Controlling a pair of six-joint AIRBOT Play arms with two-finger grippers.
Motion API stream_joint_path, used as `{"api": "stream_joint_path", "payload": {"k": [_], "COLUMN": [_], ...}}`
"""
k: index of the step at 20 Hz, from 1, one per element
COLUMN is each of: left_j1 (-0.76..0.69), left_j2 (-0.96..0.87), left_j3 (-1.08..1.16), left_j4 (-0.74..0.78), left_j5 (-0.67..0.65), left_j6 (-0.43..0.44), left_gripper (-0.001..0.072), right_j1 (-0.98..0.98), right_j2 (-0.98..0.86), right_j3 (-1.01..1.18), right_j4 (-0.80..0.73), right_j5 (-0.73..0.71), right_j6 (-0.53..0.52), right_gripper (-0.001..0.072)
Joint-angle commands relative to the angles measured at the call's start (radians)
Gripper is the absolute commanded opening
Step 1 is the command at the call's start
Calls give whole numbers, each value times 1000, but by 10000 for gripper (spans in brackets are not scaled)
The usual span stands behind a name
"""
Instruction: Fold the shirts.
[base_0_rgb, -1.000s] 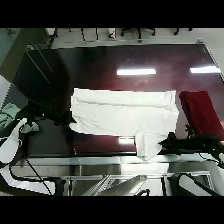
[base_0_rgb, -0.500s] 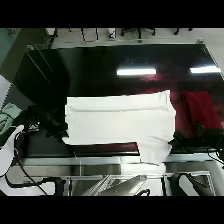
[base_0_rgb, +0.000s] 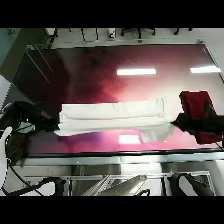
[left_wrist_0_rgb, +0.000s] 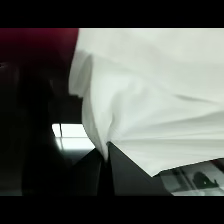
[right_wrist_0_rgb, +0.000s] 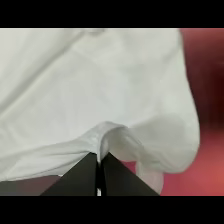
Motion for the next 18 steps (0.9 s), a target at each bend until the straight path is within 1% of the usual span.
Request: {"api": "stream_joint_path", "payload": {"k": [1, 6, 9, 11, 13, 16, 17, 18], "left_j1": [-55, -90, -91, -91, -91, -91, -91, -91], "left_j2": [-63, -272, -388, -449, -495, -510, -510, -510], "left_j3": [185, 409, 497, 537, 568, 588, 598, 611], "left_j4": [-22, -23, -22, -22, -23, -24, -24, -24], "left_j5": [12, 27, 38, 57, 82, 79, 86, 101], "left_j6": [-8, -39, -46, -46, -46, -53, -54, -54], "left_gripper": [16, 16, 16, 16, 16, 17, 147, 452], "right_j1": [118, 202, 212, 213, 211, 211, 211, 210], "right_j2": [-142, -442, -564, -607, -626, -626, -626, -624], "right_j3": [175, 404, 481, 491, 491, 498, 502, 509], "right_j4": [51, 51, 51, 50, 50, 50, 50, 48], "right_j5": [155, 216, 223, 225, 225, 225, 222, 210], "right_j6": [-7, -16, -23, -24, -58, -76, -76, -76], "right_gripper": [20, 21, 21, 21, 21, 23, 56, 210]}}
